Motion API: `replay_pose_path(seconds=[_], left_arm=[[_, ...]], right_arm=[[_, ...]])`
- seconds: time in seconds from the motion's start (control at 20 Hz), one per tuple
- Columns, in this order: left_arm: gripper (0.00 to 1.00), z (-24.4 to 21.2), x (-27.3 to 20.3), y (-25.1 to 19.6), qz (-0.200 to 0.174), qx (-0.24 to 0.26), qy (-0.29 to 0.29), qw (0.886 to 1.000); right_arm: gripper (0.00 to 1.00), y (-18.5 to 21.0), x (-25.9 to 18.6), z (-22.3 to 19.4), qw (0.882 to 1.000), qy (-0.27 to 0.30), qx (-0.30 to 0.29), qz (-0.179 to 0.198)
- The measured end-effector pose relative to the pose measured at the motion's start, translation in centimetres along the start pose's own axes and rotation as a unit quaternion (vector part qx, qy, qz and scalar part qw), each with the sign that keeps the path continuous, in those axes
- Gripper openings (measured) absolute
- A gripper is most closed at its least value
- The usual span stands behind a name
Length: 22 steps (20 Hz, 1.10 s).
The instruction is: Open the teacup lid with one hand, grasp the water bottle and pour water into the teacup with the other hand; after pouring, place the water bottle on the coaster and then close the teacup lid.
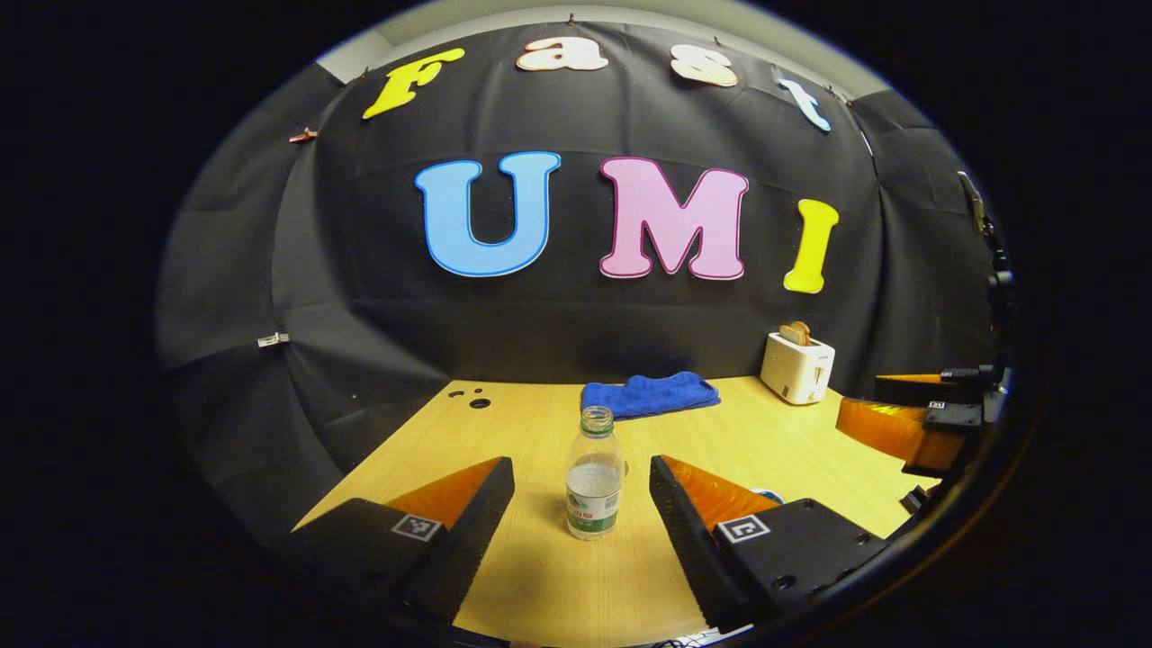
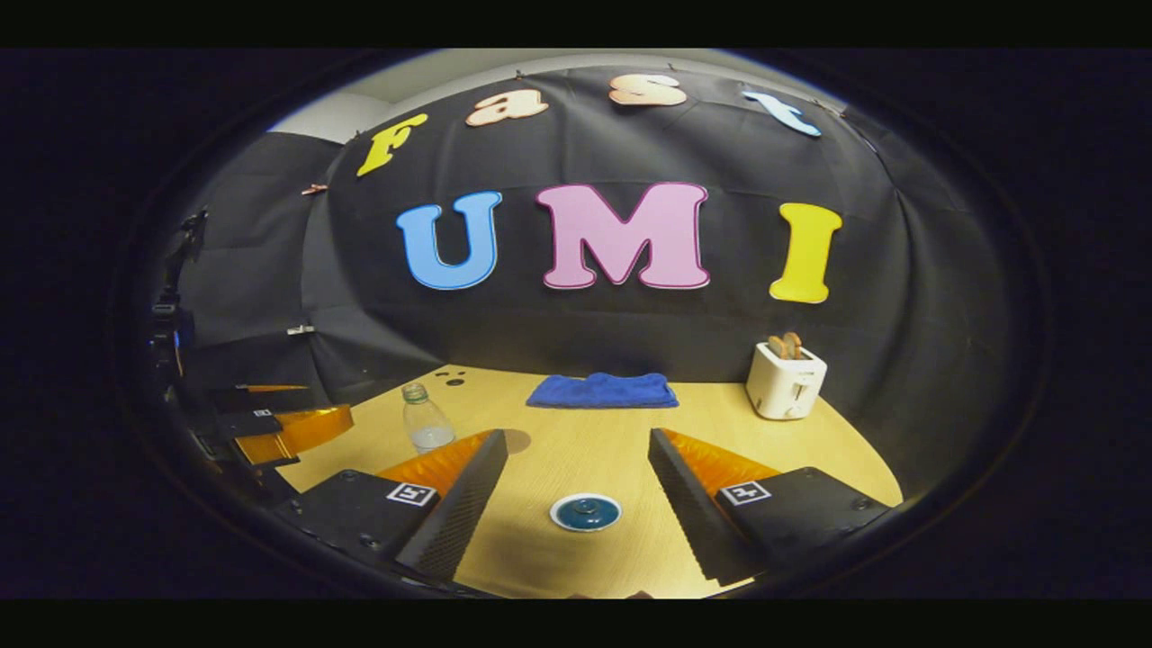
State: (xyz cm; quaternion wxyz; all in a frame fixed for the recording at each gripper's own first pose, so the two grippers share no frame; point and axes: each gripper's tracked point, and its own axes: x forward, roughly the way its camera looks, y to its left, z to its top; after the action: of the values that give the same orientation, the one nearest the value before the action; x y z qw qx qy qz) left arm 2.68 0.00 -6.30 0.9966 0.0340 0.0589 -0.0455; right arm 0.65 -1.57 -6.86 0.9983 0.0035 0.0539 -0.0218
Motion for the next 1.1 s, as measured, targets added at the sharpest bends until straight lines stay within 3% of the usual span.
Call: replay_pose_path(seconds=[0.55,1.1], left_arm=[[0.95,-3.6,2.5,0.7,0.011,-0.007,0.024,1.0],[0.96,-10.8,5.2,0.1,-0.003,-0.016,0.059,0.998]], right_arm=[[0.98,-0.8,3.4,-5.5,0.999,0.045,0.003,0.002],[0.98,-2.0,7.3,-13.5,0.996,0.083,-0.021,-0.003]])
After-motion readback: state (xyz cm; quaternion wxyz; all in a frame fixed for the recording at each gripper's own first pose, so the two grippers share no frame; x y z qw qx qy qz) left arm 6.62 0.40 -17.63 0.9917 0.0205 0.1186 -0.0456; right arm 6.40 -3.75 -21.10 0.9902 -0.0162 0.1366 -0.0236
